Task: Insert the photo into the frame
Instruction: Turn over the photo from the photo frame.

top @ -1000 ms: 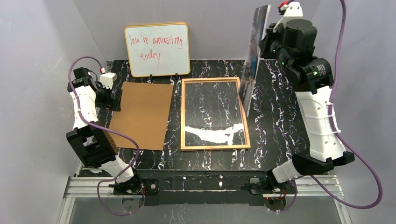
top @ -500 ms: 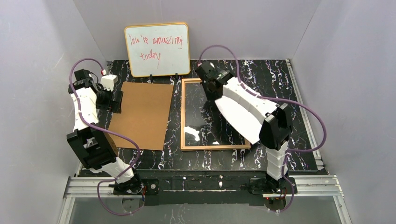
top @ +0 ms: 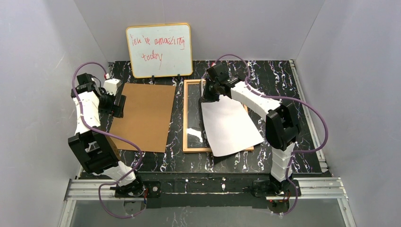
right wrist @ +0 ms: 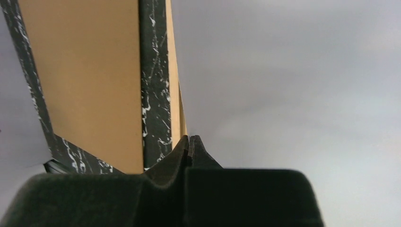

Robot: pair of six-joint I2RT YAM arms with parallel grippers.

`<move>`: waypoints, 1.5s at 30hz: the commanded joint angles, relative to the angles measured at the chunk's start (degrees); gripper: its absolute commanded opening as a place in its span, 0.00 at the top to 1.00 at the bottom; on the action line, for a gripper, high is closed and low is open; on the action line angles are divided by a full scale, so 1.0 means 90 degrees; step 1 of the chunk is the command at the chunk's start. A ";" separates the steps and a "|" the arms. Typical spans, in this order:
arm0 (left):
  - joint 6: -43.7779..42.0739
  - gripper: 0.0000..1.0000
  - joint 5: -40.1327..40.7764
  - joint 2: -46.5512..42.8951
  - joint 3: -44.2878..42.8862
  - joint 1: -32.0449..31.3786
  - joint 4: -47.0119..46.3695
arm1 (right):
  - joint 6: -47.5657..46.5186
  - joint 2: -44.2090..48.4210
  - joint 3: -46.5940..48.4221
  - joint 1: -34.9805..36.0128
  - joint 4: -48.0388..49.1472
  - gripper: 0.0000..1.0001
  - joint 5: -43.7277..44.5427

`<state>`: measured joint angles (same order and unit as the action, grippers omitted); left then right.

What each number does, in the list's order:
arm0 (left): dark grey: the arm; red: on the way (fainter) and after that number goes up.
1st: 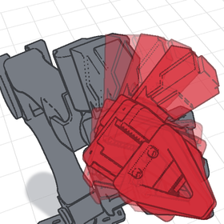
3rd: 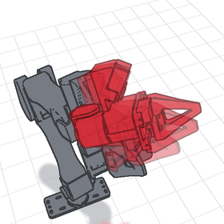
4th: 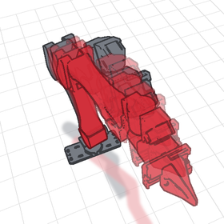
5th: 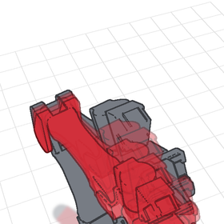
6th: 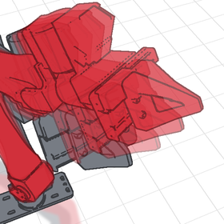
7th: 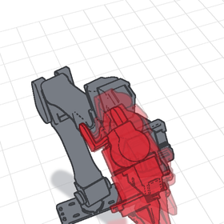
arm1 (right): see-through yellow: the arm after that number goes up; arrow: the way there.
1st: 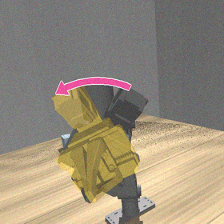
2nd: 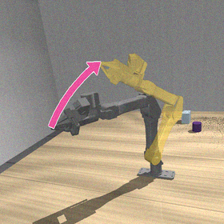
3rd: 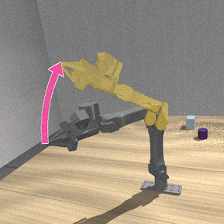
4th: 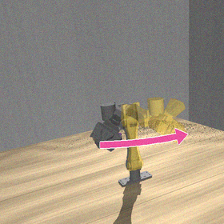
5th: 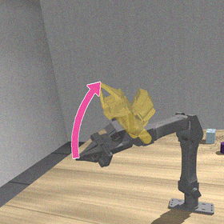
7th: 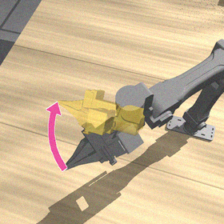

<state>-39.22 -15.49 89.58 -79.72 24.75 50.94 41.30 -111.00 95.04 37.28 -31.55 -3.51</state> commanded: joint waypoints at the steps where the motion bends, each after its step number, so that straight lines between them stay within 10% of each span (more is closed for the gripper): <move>1: -0.0117 0.02 0.0031 -0.0220 0.0100 0.0001 0.0014 | 0.0763 -0.0100 0.0234 0.0174 0.0589 0.99 0.0527; 12: -0.0172 0.02 0.0026 -0.0110 0.0107 0.0001 0.0004 | 0.1451 -0.0386 0.0735 0.0322 0.0026 0.99 0.2767; 45: -0.0343 0.02 0.0068 -0.0051 0.0293 0.0000 -0.0025 | 0.3114 -0.0970 0.1249 0.0808 0.0273 0.99 0.4033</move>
<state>-41.60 -14.39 89.62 -77.93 24.75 49.71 65.91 -119.55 103.57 44.05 -28.93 28.77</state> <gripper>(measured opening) 0.981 0.030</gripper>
